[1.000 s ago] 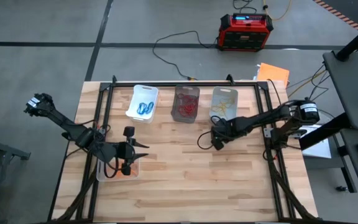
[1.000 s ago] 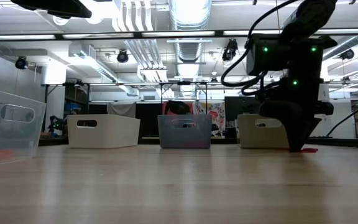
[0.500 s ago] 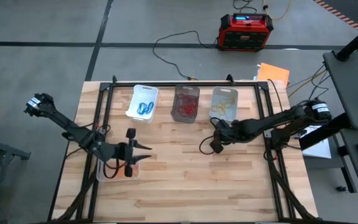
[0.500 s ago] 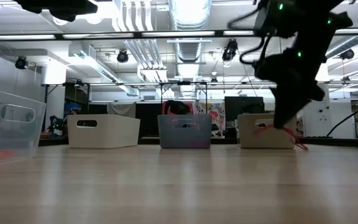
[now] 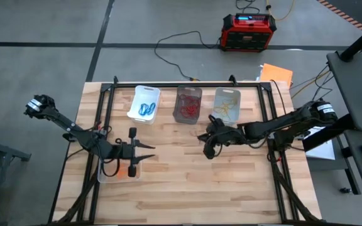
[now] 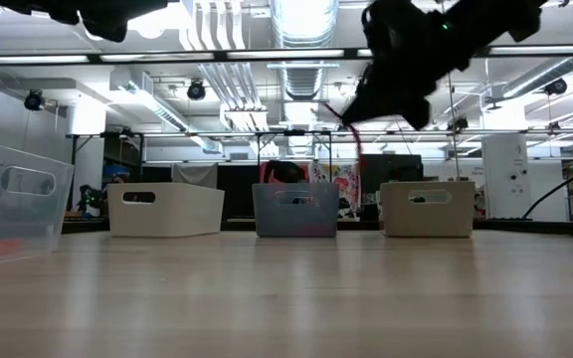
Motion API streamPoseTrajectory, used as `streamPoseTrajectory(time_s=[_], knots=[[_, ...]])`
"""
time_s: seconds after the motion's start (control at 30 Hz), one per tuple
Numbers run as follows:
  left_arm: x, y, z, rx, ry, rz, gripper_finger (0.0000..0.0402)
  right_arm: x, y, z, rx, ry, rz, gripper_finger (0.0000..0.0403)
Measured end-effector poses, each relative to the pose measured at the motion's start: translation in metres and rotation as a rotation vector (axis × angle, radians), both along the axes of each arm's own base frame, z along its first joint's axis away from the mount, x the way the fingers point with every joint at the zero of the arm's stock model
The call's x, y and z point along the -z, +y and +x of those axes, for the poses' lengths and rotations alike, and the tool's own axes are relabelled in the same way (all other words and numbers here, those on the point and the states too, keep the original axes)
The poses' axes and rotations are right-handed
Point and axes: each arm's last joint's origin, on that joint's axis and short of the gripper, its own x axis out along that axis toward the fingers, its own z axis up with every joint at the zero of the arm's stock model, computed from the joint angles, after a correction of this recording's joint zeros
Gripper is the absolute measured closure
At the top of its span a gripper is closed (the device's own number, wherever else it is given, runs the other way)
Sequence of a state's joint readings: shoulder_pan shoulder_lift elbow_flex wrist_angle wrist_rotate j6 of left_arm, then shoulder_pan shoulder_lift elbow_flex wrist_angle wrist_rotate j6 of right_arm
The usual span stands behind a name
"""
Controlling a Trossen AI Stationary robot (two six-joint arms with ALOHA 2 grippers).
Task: Sort rubber bands into baskets
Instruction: Put the red rubber band into the black bin
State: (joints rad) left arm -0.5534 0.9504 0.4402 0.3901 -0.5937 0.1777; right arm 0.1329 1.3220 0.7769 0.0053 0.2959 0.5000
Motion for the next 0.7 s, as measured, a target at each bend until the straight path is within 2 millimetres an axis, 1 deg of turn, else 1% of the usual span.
streamPoseTrajectory(time_s=[0.13, 0.37, 0.57, 0.7], knots=[[0.0, 0.003, 0.001, -0.017, -0.024, -0.017, 0.0297, -0.009, 0.002, 0.011, -0.069, -0.139, -0.08, 0.0394], [0.002, 0.012, 0.005, -0.064, -0.047, -0.062, 0.029, -0.024, 0.002, 0.021, -0.127, -0.307, -0.21, 0.0394], [0.011, 0.014, 0.019, -0.058, -0.049, -0.081, 0.025, -0.035, 0.003, 0.023, -0.146, -0.407, -0.296, 0.0394], [0.015, 0.012, 0.027, -0.065, -0.066, -0.038, 0.0223, -0.041, -0.004, 0.025, -0.127, -0.456, -0.347, 0.0394]])
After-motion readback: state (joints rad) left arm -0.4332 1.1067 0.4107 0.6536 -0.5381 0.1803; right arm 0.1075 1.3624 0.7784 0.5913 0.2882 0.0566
